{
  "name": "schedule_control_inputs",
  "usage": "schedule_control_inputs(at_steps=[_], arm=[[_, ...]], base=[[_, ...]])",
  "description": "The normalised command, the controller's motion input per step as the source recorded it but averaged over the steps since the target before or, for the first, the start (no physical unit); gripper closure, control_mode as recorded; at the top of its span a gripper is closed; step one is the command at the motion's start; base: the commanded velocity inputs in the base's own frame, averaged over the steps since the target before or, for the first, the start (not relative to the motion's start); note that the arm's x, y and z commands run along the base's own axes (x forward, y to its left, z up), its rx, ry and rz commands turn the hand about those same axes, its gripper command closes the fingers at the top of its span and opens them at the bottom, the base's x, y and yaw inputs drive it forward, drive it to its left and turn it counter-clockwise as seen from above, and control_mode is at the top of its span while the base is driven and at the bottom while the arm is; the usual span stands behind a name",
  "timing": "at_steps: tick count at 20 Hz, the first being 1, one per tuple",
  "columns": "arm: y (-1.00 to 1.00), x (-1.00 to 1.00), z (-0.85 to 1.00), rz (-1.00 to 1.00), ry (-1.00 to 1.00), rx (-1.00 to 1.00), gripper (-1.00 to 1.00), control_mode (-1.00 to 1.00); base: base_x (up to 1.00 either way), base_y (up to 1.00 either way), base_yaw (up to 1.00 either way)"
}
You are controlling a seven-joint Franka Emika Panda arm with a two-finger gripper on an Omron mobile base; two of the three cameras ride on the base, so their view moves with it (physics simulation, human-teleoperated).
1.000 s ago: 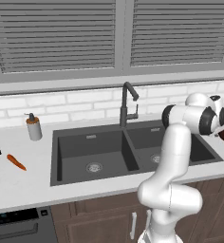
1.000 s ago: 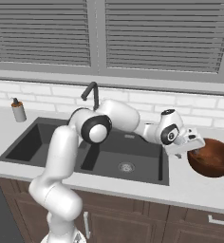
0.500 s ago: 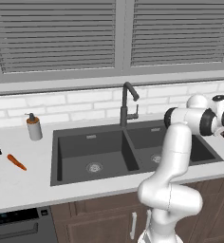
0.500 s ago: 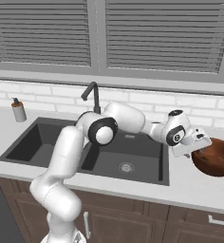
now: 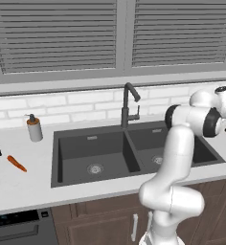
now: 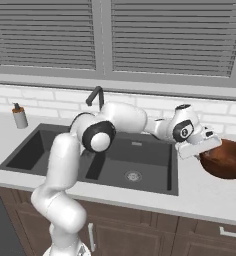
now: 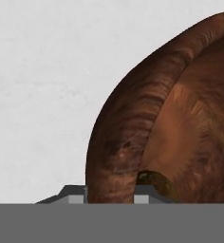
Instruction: Pick the mushroom from the sink and place it in the bowl. Then pick the bowl and place it in the microwave. Then close the microwave door and press the start button.
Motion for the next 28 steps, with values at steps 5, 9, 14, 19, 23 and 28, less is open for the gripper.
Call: schedule_control_inputs(at_steps=[5,9,14,19,23,28], arm=[[0.96,-1.00,1.00,0.20,-0.07,-0.10,1.00,-1.00],[1.00,-1.00,1.00,0.21,-0.15,-0.07,1.00,-1.00],[1.00,-0.82,1.00,0.15,-0.04,-0.03,1.00,-1.00],[1.00,-0.41,1.00,0.12,0.04,0.00,1.00,-1.00],[0.71,-0.29,1.00,0.13,0.23,0.14,1.00,-1.00],[0.69,-0.10,1.00,0.10,0.22,0.13,1.00,-1.00]], base=[[0.00,0.00,0.00],[0.00,0.00,0.00],[0.00,0.00,0.00],[0.00,0.00,0.00],[0.00,0.00,0.00],[0.00,0.00,0.00]])
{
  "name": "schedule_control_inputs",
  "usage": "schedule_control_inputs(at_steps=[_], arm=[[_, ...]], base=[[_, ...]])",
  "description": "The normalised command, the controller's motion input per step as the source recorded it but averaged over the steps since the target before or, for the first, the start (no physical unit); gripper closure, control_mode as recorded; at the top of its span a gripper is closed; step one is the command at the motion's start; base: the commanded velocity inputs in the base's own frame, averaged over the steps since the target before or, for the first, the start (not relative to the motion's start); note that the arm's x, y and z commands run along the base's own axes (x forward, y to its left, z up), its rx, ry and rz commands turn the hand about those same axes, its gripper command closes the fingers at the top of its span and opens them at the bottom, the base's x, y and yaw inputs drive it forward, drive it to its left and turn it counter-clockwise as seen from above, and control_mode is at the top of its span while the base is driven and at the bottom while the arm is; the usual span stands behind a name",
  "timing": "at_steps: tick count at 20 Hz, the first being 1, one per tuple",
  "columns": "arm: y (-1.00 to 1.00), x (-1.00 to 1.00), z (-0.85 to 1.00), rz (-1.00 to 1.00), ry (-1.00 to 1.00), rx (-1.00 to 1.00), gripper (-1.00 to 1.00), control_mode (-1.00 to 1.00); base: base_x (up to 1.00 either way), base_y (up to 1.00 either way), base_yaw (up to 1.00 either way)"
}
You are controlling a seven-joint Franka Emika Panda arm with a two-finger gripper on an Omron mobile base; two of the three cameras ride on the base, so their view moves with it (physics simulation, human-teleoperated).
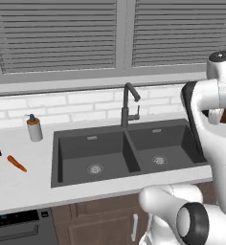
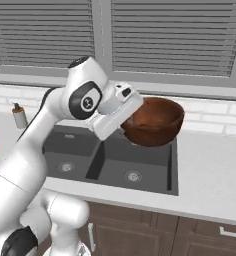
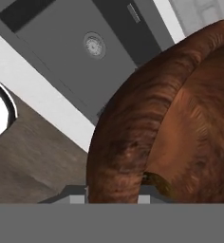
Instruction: Pick the mushroom from the sink and place it in the bowl. Then pick the bowl and place it in the microwave. Then close the microwave door and press the start button.
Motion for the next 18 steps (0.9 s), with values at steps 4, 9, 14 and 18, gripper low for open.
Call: schedule_control_inputs(at_steps=[4,9,14,18], arm=[[0.54,-0.20,0.56,0.05,0.03,0.08,1.00,-1.00],[0.22,-0.11,-0.07,0.07,-0.09,0.07,1.00,-1.00],[0.06,-0.35,-0.03,0.07,-0.11,0.07,1.00,-1.00],[0.08,-0.52,0.00,0.00,0.02,0.02,1.00,-1.00]], base=[[0.00,0.00,0.00],[0.00,0.00,0.00],[0.00,0.00,0.00],[0.00,0.00,0.00]])
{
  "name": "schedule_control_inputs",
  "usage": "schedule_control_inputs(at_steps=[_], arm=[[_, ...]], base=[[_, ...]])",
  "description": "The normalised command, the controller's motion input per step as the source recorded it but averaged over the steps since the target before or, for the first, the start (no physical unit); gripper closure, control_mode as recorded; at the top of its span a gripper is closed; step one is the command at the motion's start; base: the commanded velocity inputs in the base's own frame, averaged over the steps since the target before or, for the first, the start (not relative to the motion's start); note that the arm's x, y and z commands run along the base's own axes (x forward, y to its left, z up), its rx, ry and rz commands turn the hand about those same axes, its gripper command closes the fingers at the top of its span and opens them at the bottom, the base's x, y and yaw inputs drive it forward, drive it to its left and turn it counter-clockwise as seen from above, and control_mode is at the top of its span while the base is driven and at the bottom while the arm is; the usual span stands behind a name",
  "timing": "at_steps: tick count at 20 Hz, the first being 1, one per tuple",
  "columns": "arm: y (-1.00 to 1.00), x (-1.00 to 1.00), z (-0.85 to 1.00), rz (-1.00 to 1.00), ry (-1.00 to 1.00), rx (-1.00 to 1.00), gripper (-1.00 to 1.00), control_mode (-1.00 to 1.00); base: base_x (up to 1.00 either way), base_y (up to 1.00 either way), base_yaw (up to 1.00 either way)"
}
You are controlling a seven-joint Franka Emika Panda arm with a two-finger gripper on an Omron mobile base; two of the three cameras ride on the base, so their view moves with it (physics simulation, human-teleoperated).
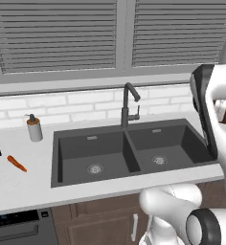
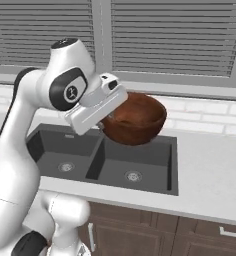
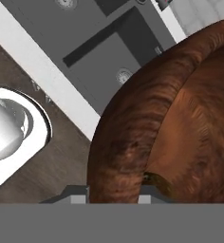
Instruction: Pick the mushroom from the sink and place it in the bowl. Then pick the bowl and place it in the microwave. Then close the microwave door and press the start button.
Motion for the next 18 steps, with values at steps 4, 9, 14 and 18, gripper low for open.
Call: schedule_control_inputs(at_steps=[4,9,14,18], arm=[[0.00,0.00,0.00,0.00,0.00,0.00,1.00,1.00],[0.00,0.00,0.00,0.00,0.00,0.00,1.00,1.00],[0.00,0.00,0.00,0.00,0.00,0.00,1.00,1.00],[0.00,0.00,0.00,0.00,0.00,0.00,1.00,1.00]], base=[[-1.00,0.24,0.17],[-0.54,0.71,0.70],[-0.36,0.85,0.89],[-0.16,0.99,0.81]])
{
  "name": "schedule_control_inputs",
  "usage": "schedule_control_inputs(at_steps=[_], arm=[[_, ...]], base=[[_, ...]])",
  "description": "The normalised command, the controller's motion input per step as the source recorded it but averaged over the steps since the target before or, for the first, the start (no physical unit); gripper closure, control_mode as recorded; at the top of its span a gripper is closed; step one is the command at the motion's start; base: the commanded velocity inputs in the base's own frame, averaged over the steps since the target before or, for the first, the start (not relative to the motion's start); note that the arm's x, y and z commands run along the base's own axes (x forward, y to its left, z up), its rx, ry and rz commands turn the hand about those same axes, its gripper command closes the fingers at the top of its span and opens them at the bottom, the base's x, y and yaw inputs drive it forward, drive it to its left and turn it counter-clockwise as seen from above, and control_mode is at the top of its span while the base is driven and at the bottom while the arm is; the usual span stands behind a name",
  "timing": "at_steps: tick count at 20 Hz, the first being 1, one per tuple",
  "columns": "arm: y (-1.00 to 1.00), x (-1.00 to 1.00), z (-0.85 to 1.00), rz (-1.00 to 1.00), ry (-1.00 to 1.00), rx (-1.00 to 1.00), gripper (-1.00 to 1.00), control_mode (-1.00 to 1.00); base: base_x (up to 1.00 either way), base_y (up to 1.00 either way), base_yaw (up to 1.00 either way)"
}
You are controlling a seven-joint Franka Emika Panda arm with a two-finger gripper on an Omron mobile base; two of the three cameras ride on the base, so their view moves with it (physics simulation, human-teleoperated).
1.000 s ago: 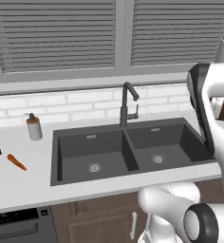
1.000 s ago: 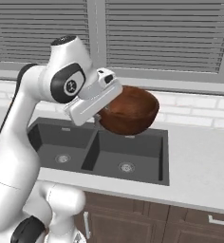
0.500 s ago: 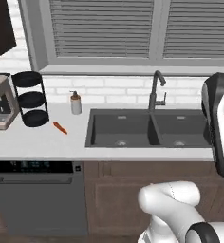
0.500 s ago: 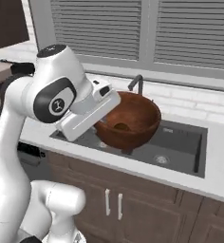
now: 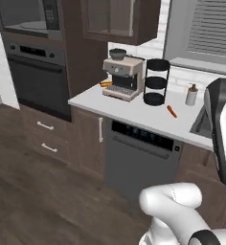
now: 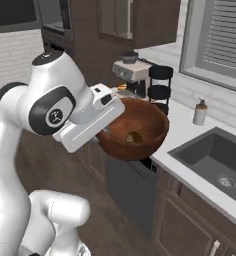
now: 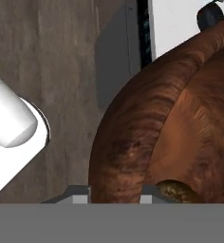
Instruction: Pick the mushroom from the sink and place it in the bowl. Then pick the bowl and place it in the microwave. Then close the microwave door and press the start button.
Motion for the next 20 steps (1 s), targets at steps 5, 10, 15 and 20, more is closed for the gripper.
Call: schedule_control_inputs(at_steps=[5,10,15,20], arm=[[0.00,0.00,0.00,0.00,0.00,0.00,1.00,1.00],[0.00,0.00,0.00,0.00,0.00,0.00,1.00,1.00],[0.00,0.00,0.00,0.00,0.00,0.00,1.00,1.00],[0.00,0.00,0.00,0.00,0.00,0.00,1.00,1.00]], base=[[0.49,1.00,0.42],[0.98,1.00,-0.25],[0.69,1.00,-0.49],[0.63,1.00,-0.43]])
